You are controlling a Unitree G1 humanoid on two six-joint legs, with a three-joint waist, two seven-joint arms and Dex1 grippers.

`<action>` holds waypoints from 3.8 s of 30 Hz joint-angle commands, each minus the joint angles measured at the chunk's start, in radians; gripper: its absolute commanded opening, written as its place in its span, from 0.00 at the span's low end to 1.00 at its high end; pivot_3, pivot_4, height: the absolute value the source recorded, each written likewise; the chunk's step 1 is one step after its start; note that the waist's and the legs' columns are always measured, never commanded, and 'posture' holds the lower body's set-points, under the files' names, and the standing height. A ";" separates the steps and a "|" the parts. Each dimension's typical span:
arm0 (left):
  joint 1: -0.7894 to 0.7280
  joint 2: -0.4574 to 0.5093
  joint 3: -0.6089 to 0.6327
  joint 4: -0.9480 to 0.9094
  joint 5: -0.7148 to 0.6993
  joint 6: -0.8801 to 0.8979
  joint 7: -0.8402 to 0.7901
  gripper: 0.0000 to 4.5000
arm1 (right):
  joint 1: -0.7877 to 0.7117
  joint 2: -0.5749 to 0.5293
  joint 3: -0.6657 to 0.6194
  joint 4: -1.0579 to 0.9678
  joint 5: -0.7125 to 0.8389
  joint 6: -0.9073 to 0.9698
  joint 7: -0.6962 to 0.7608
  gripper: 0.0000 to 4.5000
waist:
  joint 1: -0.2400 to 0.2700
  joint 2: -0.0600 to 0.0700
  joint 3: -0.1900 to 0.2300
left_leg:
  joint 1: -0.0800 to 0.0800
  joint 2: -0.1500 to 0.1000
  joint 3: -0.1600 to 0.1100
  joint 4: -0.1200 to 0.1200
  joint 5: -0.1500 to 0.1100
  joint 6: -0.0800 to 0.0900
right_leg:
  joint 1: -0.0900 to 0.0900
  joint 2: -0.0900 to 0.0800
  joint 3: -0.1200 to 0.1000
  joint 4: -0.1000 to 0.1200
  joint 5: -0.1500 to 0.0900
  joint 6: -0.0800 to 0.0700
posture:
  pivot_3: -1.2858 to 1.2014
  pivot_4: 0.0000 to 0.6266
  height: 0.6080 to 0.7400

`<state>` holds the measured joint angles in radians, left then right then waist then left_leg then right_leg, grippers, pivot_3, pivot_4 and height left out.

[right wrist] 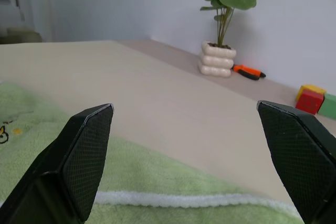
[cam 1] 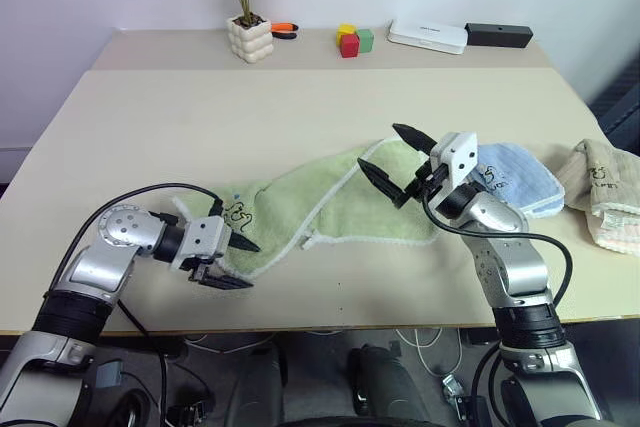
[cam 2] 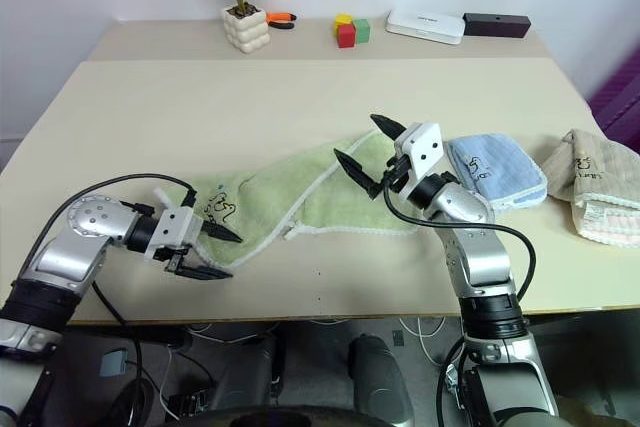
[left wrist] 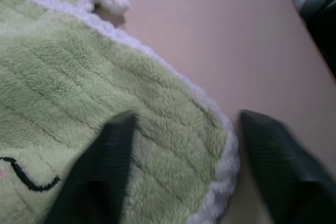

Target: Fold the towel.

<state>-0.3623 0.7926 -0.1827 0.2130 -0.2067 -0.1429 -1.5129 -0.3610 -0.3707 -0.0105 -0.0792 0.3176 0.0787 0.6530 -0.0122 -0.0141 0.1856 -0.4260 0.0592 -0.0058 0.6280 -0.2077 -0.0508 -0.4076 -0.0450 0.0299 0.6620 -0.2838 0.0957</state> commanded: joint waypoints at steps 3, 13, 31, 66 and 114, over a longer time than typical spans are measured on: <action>-0.006 0.014 0.015 -0.024 -0.017 0.003 -0.011 0.01 | -0.003 0.002 -0.021 -0.030 0.005 -0.028 -0.005 1.00 | 0.000 0.000 0.000 | 0.000 0.000 0.000 0.000 0.000 0.000 | 0.000 0.000 0.000 0.000 0.000 0.000 | 0.52 0.24 1.00; -0.031 0.037 0.181 -0.075 -0.226 0.169 -0.010 0.00 | -0.045 -0.017 -0.033 0.034 -0.001 -0.042 0.010 1.00 | -0.001 0.000 0.000 | 0.000 0.000 0.000 0.000 0.000 0.000 | 0.000 0.000 0.000 0.000 0.000 0.000 | 0.52 0.24 1.00; 0.472 0.048 0.512 -0.451 -0.479 0.474 0.156 0.00 | -0.343 -0.192 0.045 0.681 -0.375 -0.162 -0.122 1.00 | -0.006 0.001 0.001 | 0.000 0.000 0.002 0.000 0.000 0.000 | -0.002 0.000 0.003 0.001 -0.002 -0.003 | 0.52 0.24 1.00; 0.522 0.010 0.517 -0.448 -0.450 0.388 0.203 0.00 | -0.502 -0.392 0.364 0.917 -0.907 -0.818 -0.198 1.00 | -0.008 0.002 0.001 | 0.001 0.000 0.007 -0.001 0.000 0.000 | -0.003 0.000 0.009 0.000 -0.002 -0.003 | 0.52 0.24 1.00; -0.815 -0.117 0.343 0.898 0.104 -0.272 0.864 0.00 | -0.986 -0.317 0.311 1.142 -0.781 -0.549 -0.342 0.01 | -0.001 0.001 0.002 | -0.015 -0.004 0.011 0.002 0.000 0.000 | -0.020 -0.003 0.013 0.003 0.004 0.006 | 0.52 0.24 1.00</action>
<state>-1.1363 0.6383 0.1377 1.0810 -0.1168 -0.3478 -0.6662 -1.2968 -0.6600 0.3319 1.0457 -0.4503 -0.4396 0.3927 -0.0134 -0.0133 0.1872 -0.4436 0.0549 0.0056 0.6297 -0.2066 -0.0524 -0.4305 -0.0476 0.0428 0.6642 -0.2800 0.1025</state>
